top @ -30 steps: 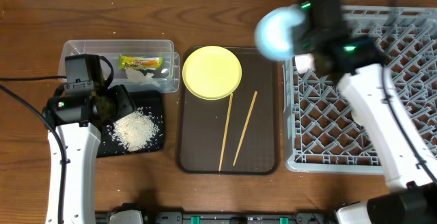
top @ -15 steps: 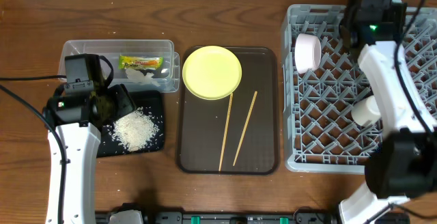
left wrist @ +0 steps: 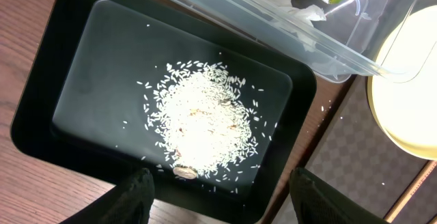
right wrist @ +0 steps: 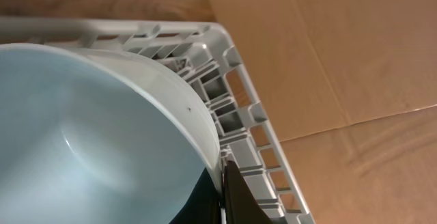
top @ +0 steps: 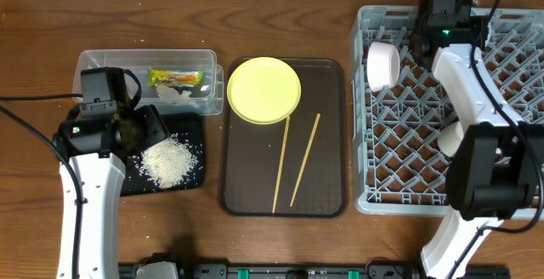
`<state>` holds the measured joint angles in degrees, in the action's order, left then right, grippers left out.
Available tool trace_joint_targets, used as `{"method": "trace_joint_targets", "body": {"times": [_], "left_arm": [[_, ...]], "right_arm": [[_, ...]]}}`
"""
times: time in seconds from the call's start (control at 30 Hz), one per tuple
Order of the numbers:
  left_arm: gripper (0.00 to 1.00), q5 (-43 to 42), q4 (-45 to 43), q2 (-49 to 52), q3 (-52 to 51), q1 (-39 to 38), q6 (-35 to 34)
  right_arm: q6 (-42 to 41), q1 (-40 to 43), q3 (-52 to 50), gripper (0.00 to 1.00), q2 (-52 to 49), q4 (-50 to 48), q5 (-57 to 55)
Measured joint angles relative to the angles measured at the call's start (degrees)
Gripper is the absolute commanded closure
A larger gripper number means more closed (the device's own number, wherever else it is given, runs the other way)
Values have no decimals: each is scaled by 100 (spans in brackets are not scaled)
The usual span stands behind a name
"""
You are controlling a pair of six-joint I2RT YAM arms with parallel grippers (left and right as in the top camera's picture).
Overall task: Sort waste into correct bins and load items into the dishwasher rack
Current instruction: 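Carry the light-blue bowl to the rack and stand it behind the pink bowl, then move the right gripper to the yellow plate and grasp its edge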
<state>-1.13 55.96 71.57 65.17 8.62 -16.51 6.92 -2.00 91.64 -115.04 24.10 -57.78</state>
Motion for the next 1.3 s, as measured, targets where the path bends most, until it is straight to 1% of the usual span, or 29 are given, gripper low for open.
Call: {"method": "trace_joint_targets", "body": {"times": [0.33,0.4,0.47,0.57,0.6,0.67,0.77,0.8,0.93,1.1,1.2,1.27,1.3], "left_arm": [[34,2,0,0,0,0,0],[33,0,0,0,0,0,0],[33,0,0,0,0,0,0],[33,2,0,0,0,0,0],[33,0,0,0,0,0,0],[33,2,0,0,0,0,0],[34,2,-2,0,0,0,0],[34,2,0,0,0,0,0],[34,2,0,0,0,0,0],[33,0,0,0,0,0,0],[33,0,0,0,0,0,0],[33,2,0,0,0,0,0],[33,0,0,0,0,0,0]], "right_arm": [[-66,-243,2,99,-177,-83,-229],[-63,-328,2,98,-179,-70,-227],[-83,-428,2,91,-186,22,-229],[-227,-531,2,85,-221,328,-186],[-315,-570,2,82,-247,463,-170],[-553,-621,0,77,-293,787,-138],[-1064,-697,-2,73,-319,1388,-11],[-1200,-708,-2,72,-319,1537,72],[-1779,-710,-4,70,-317,2103,621],[-2138,-713,-39,61,-11,2216,1318],[-2199,-732,-48,60,577,2140,1733],[-2229,-767,-48,59,1086,2024,2181],[-2240,-798,-46,59,1408,1937,2610]]}}
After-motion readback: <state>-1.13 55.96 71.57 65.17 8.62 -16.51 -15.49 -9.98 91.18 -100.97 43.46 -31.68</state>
